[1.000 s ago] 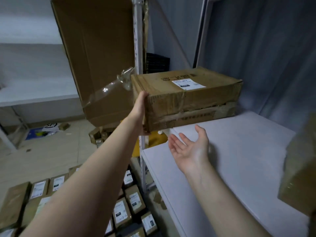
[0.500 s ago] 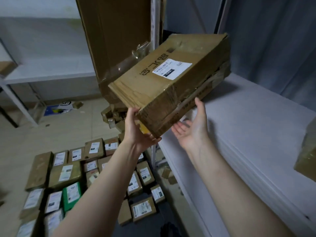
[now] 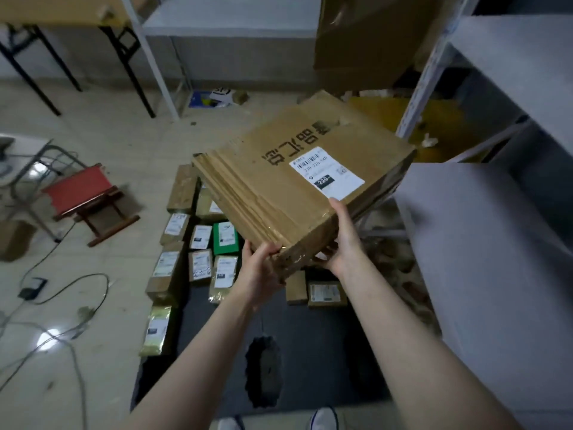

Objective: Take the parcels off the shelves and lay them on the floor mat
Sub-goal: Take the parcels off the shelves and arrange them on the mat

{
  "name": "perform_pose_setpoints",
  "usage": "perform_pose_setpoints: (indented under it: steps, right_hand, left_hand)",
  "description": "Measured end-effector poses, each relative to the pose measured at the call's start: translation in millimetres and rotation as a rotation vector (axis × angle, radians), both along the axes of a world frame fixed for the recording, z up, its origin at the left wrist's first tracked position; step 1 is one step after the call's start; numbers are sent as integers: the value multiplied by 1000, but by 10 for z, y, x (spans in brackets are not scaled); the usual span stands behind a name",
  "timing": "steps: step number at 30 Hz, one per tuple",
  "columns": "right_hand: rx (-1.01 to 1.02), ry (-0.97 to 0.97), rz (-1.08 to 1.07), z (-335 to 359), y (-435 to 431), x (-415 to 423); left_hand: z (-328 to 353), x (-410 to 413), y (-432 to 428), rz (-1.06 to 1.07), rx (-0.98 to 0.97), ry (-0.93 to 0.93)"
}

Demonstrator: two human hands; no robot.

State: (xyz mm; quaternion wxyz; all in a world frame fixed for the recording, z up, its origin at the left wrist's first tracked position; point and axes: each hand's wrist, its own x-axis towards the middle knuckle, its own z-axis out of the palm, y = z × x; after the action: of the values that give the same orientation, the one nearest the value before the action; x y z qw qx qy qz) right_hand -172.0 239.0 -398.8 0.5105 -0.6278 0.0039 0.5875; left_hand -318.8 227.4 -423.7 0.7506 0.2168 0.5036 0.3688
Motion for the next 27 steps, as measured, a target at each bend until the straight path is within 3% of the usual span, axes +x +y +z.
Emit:
perform_pose_setpoints:
  steps: [5,13,20,27]
  right_hand:
    - [-178,100,63,-883,-22,-522]
    - [-386,3,13,-2008,-304,-804]
    - [-503,-145,119,-2682,-482,-685]
    - [-495,-204,185,-3033,-519,-668]
  left_hand:
    - [-651,-562,-154,14,-232,140]
    - [-1815,-962,-400,97,-493,283]
    - [-2467,-1256,-392,173,-459,497]
    - [-2714,-1350,-372,138,-452,606]
